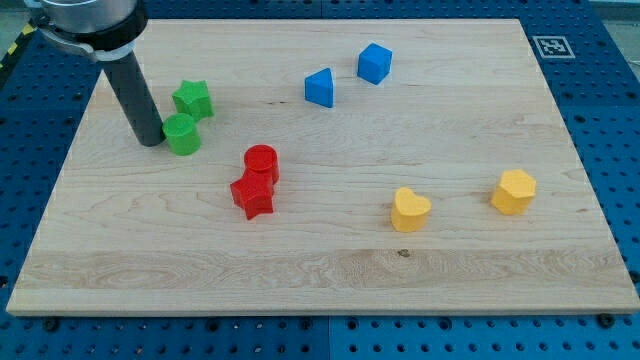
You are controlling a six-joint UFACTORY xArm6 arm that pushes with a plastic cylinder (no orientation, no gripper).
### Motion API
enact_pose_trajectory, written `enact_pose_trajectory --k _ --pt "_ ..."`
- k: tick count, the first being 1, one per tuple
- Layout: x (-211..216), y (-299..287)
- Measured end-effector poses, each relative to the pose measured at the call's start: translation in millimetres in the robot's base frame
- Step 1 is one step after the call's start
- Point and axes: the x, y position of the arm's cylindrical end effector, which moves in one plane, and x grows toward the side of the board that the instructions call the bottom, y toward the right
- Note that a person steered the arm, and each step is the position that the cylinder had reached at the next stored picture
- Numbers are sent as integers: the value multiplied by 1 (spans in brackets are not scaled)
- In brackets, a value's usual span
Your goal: Slide the green circle towards the red circle
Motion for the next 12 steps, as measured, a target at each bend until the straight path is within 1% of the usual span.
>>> enact_pose_trajectory --k 1,2,8,10,12 --pt "-1 4" --pt "2 20" --pt "2 26" --pt "1 49" --pt "1 50"
